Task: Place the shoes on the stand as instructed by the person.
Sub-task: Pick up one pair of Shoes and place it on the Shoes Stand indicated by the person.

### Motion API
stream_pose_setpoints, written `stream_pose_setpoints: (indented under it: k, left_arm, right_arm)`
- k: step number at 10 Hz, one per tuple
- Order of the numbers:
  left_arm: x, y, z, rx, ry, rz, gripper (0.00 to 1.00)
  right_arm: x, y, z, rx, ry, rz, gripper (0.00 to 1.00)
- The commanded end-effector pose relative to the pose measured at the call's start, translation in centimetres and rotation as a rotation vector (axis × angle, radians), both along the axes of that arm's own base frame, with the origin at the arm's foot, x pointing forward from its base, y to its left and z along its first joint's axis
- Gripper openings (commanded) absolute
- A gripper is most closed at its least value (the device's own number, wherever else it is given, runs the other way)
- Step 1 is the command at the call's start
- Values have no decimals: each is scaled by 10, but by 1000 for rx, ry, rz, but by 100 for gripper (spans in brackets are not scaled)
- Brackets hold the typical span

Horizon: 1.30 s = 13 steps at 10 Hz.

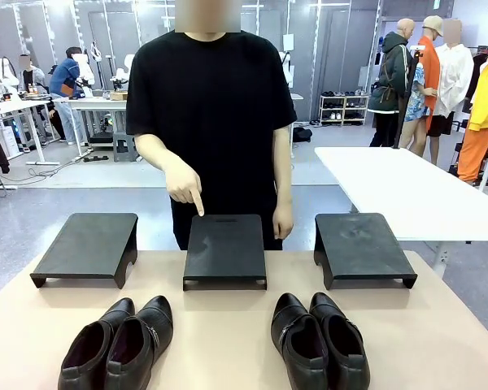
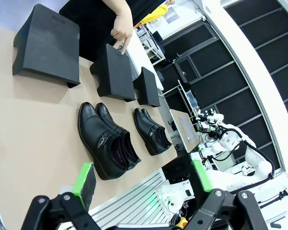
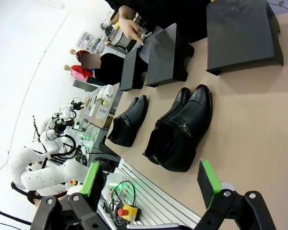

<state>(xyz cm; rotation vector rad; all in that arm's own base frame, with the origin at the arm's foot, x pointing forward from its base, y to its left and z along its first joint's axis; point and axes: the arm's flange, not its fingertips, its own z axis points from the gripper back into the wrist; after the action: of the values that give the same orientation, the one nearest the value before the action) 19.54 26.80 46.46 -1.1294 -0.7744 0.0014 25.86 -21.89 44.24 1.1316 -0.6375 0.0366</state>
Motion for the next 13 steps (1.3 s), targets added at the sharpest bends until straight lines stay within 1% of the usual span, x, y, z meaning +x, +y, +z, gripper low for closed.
stream_pose_setpoints:
  k: [1,2,3,4,5,6,7,8,10,11,12,13]
  left_arm:
    - [0,2,1,-5,-26,-8,100]
    - [0,2,1,-5,-26,-8,100]
    - [0,0,0,0,0,0,100]
    - [5,-15,11,25,-6,-47,100]
    - [14,-33,23,78,21,-97,100]
    - [24,-54,36,152,64,-145,100]
    - [40,-83,53,239,113,-189,100]
    - [55,-113,66,286,145,-243,100]
    - [81,-180,84,432,221,-318,100]
    - [89,-209,86,475,262,-334,100]
    - [94,-242,82,536,301,-372,100]
    - [96,-259,77,584,331,-365,100]
  right_arm:
    - [0,-1,2,13,-12,-3,100]
    - [0,-1,2,13,-12,-3,100]
    - [0,-1,2,13,-12,-3,100]
    - [0,-1,2,13,-12,-3,100]
    - [0,-1,2,13,-12,-3,100]
    - [0,-1,2,13,-12,-3,100]
    - [0,-1,2,13,-12,-3,100]
    - [0,-1,2,13,-12,-3,100]
    - [0,-1,2,13,-12,-3,100]
    - [0,-1,2,13,-12,-3,100]
    - [0,-1,2,13,-12,-3,100]
    - [0,-1,2,13,-12,-3,100]
